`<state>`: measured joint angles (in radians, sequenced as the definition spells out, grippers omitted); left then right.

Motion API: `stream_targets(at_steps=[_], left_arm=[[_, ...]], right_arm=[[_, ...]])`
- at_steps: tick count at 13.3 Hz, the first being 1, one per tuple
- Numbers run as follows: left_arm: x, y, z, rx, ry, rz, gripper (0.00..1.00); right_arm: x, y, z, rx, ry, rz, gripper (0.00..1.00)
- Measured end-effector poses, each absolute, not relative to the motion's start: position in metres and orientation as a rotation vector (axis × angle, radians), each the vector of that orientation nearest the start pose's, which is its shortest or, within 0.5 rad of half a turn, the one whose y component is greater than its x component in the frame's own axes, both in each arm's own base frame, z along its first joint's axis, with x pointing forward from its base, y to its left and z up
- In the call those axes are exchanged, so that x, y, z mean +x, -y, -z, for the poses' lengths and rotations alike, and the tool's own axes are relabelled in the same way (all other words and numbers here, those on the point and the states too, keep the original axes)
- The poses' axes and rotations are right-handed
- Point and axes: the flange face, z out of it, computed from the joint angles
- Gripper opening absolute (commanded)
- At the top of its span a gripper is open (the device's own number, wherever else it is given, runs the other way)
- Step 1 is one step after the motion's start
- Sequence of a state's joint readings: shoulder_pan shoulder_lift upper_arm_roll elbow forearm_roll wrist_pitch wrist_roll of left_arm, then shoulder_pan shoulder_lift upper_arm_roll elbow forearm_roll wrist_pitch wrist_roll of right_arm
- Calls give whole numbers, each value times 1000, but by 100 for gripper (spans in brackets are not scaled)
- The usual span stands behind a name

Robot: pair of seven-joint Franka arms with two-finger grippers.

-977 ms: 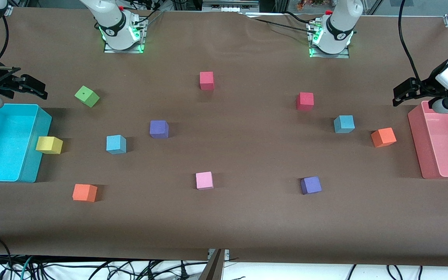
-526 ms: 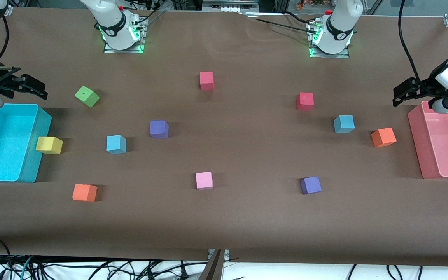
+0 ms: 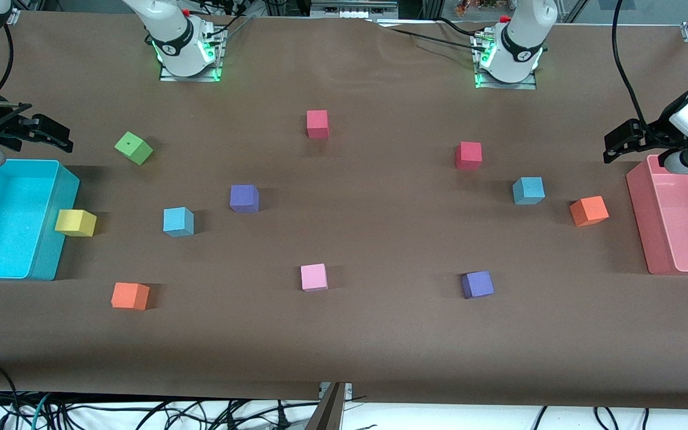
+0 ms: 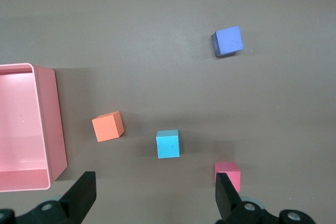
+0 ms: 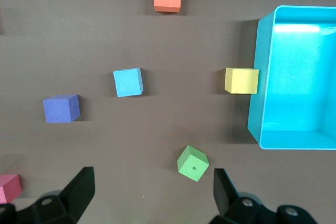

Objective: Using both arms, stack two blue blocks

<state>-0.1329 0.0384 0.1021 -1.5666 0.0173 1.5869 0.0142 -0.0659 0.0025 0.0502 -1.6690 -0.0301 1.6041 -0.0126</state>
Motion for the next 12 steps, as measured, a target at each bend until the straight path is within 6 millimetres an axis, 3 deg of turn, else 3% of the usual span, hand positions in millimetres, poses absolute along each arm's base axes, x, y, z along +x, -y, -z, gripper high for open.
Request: stream_targets(at_steps=[12], left_arm=[[569, 20, -603, -3158, -50, -36, 100]], right_arm=[[557, 12, -568, -3165, -2, -154, 100]])
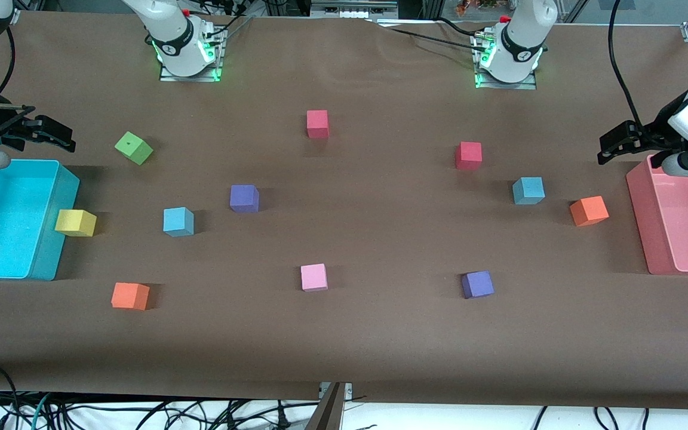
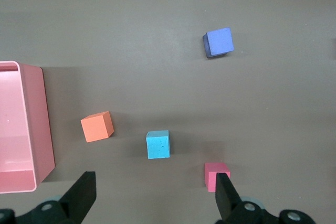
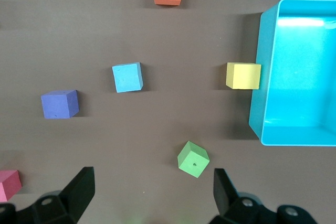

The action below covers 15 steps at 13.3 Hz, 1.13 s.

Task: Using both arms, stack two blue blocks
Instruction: 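Reach the right gripper down to the light blue cube by the cyan bin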

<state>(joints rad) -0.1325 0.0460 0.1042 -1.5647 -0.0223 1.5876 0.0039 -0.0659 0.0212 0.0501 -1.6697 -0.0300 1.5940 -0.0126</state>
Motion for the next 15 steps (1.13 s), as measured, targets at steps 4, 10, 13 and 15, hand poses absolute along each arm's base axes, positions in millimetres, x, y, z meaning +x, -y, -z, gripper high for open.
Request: stream_targets(at_steps=[4, 10, 13, 15], left_arm=[[570, 18, -600, -3158, -45, -44, 100], [571, 10, -599, -3158, -21, -48, 100], [571, 9, -599, -3158, -20, -48, 100], [571, 9, -599, -3158, -20, -48, 100]], right_arm=[[574, 8, -523, -3152, 35, -272, 100], [615, -33, -410, -3118, 146, -394, 100], [625, -43, -379, -3120, 168, -333, 100], [624, -45, -353, -3125, 172, -254, 100]])
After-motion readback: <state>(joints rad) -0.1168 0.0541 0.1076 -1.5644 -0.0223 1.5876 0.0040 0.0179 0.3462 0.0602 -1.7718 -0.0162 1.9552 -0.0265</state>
